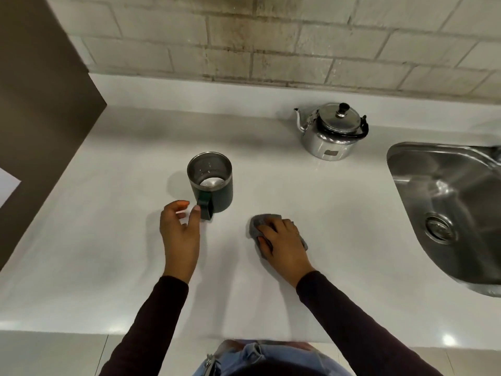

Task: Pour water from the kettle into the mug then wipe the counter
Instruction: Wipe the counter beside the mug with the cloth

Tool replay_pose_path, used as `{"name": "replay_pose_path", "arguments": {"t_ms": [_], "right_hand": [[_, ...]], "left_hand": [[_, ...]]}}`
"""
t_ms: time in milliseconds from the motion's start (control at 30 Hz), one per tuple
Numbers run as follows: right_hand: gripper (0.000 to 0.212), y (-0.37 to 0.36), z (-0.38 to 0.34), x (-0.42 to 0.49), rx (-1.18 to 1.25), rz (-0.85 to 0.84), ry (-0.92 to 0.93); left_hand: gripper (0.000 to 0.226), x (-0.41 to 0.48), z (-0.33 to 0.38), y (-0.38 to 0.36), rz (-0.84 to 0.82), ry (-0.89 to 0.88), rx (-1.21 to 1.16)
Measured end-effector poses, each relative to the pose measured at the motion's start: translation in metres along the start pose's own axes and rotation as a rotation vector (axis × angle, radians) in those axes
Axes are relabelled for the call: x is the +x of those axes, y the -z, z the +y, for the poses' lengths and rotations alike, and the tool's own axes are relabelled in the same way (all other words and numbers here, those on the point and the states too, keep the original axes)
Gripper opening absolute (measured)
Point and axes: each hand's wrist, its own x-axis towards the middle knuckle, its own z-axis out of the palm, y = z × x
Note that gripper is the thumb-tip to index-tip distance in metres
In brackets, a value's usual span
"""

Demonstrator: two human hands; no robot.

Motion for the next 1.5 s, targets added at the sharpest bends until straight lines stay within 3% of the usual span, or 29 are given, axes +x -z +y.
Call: {"name": "replay_pose_path", "arguments": {"t_ms": [67,133,400,633,900,1067,1233,1367,1500], "right_hand": [[0.027,0.004,0.006,-0.002,-0.024,0.004,-0.024],[0.030,0.011,0.019,-0.005,-0.036,-0.004,-0.070],[0.031,0.057,0.112,-0.010,-0.056,0.127,-0.373],[0.032,0.089,0.210,0.037,-0.071,0.185,-0.542],[0.039,0.107,0.313,0.146,-0.169,0.184,-0.538],[0.039,0.116,0.340,0.195,-0.157,0.165,-0.590],[0.046,0.125,0.341,0.206,-0.063,0.058,-0.636],[0.048,0.149,0.325,0.196,0.119,-0.039,-0.566],[0.050,0.158,0.291,0.154,-0.101,-0.061,-0.427]], "left_hand": [[0.010,-0.013,-0.001,0.002,0.027,-0.151,0.029],[0.008,-0.027,0.002,-0.002,-0.048,-0.232,0.026],[0.022,-0.057,0.025,-0.059,-0.419,-0.183,-0.022],[0.031,-0.072,0.030,-0.125,-0.484,-0.110,0.011],[0.029,-0.081,0.031,-0.177,-0.399,-0.020,0.077],[0.029,-0.076,0.040,-0.192,-0.340,-0.018,0.050],[0.029,-0.078,0.044,-0.195,-0.347,-0.017,0.029],[0.030,-0.079,0.042,-0.189,-0.419,-0.014,0.054],[0.030,-0.074,0.046,-0.172,-0.522,-0.081,0.085]]}}
